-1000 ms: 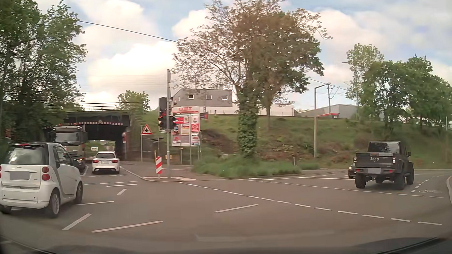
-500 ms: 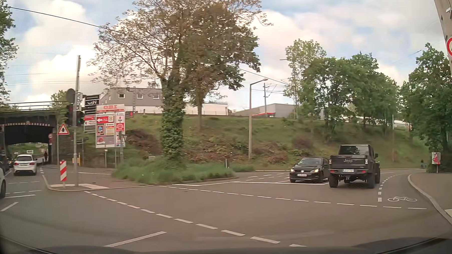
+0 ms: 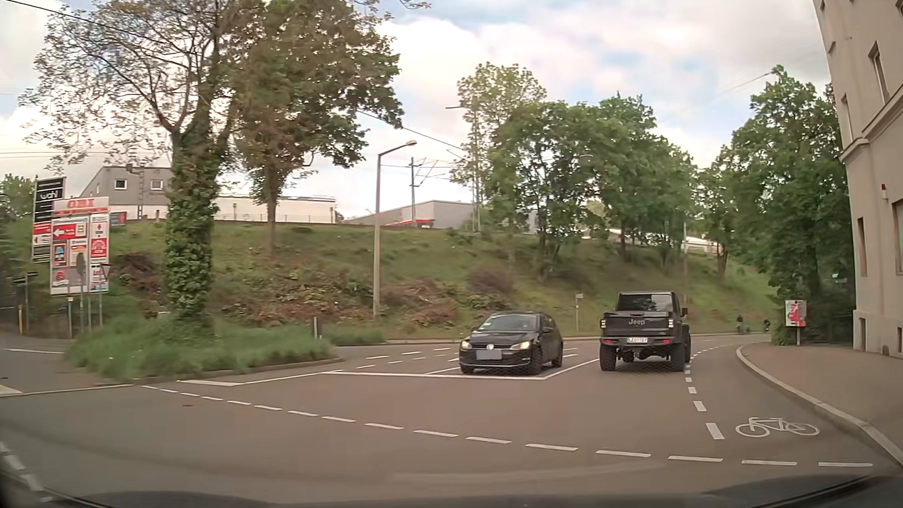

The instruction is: Follow the waypoints while adhering to traffic rules and regulations

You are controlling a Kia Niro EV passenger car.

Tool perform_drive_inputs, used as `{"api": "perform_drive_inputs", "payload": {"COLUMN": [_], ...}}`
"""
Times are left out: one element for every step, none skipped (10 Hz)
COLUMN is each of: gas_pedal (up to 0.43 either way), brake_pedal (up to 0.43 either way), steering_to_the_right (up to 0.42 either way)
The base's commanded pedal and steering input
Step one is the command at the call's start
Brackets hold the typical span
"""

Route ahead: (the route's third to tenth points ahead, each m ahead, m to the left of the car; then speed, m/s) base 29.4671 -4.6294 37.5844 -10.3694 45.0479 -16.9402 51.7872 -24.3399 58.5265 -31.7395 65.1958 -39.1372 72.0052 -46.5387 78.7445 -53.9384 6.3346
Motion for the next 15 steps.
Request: {"api": "perform_drive_inputs", "payload": {"gas_pedal": [0.157, 0.157, 0.157, 0.157, 0.157, 0.157, 0.157, 0.157, 0.157, 0.157, 0.157, 0.150, 0.150, 0.118, 0.000], "brake_pedal": [0.000, 0.000, 0.000, 0.000, 0.000, 0.000, 0.000, 0.000, 0.000, 0.000, 0.000, 0.000, 0.000, 0.000, 0.000], "steering_to_the_right": [0.255, 0.252, 0.228, 0.193, 0.159, 0.126, 0.104, 0.088, 0.082, 0.083, 0.080, 0.072, 0.063, 0.059, 0.059]}}
